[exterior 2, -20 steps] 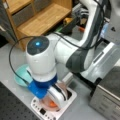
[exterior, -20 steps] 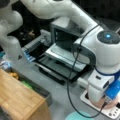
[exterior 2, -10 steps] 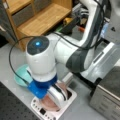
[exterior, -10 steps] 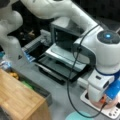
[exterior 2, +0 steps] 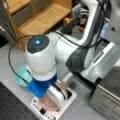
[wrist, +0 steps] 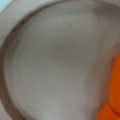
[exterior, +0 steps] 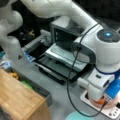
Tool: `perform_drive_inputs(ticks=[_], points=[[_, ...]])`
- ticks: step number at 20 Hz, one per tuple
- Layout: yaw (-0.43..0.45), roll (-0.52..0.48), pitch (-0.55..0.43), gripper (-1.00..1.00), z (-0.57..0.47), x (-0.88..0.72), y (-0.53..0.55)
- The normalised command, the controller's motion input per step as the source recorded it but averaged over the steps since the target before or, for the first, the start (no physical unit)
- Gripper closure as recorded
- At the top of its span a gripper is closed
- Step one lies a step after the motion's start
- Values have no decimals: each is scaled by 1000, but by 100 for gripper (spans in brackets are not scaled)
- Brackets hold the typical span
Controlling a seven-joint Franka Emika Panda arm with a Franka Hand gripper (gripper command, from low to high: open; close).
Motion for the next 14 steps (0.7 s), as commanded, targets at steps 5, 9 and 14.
perform_drive_inputs(ticks=[5,9,14], points=[[35,-180,15,-100,195,-224,17],[39,-172,23,-100,197,-231,-14],[73,-154,16,-100,65,-183,-99]])
